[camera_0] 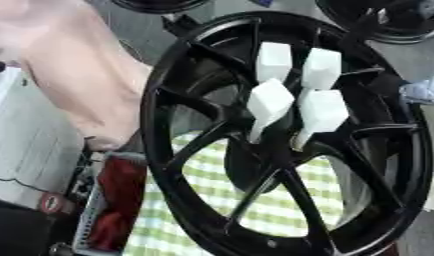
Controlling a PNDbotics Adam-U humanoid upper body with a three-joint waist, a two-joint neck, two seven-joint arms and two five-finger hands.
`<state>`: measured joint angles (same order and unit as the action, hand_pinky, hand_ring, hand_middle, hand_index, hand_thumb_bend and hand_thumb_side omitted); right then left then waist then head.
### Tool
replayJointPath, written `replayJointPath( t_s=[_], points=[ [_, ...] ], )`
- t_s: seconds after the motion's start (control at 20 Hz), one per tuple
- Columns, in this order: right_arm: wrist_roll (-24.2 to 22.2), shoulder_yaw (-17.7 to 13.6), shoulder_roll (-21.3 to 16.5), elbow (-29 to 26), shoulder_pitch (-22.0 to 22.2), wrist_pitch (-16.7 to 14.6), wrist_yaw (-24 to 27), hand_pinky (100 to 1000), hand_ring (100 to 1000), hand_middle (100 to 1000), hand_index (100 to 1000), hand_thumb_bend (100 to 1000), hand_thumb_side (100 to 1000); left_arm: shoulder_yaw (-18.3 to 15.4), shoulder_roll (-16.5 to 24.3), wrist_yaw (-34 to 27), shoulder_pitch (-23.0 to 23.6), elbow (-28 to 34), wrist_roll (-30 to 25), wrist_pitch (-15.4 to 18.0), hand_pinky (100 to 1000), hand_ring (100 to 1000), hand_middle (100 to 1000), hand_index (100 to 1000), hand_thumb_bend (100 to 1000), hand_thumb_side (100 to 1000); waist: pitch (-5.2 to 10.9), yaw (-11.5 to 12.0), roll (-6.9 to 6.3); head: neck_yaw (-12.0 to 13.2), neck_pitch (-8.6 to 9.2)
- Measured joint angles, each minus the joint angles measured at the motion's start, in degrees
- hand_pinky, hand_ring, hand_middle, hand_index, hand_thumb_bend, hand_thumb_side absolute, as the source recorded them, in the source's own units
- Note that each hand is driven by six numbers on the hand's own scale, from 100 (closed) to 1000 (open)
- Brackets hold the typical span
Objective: Pull the pin out of the wheel hub.
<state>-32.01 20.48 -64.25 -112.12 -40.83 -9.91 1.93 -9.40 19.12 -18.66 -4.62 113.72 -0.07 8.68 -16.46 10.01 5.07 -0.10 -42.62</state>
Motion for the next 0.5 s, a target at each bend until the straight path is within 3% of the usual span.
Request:
replayJointPath(
  t_s=[0.5],
  points=[
    [1.2, -0.3, -2.1, -1.6, 4.2, -0.6, 0.8, 788, 717, 666, 863, 162, 384, 0.0, 0.0, -0.4, -0.2, 0.0, -0.2, -0.3, 996, 717, 652, 858, 100, 781, 0.01, -0.1, -0.04, -0.5, 0.52]
  ],
)
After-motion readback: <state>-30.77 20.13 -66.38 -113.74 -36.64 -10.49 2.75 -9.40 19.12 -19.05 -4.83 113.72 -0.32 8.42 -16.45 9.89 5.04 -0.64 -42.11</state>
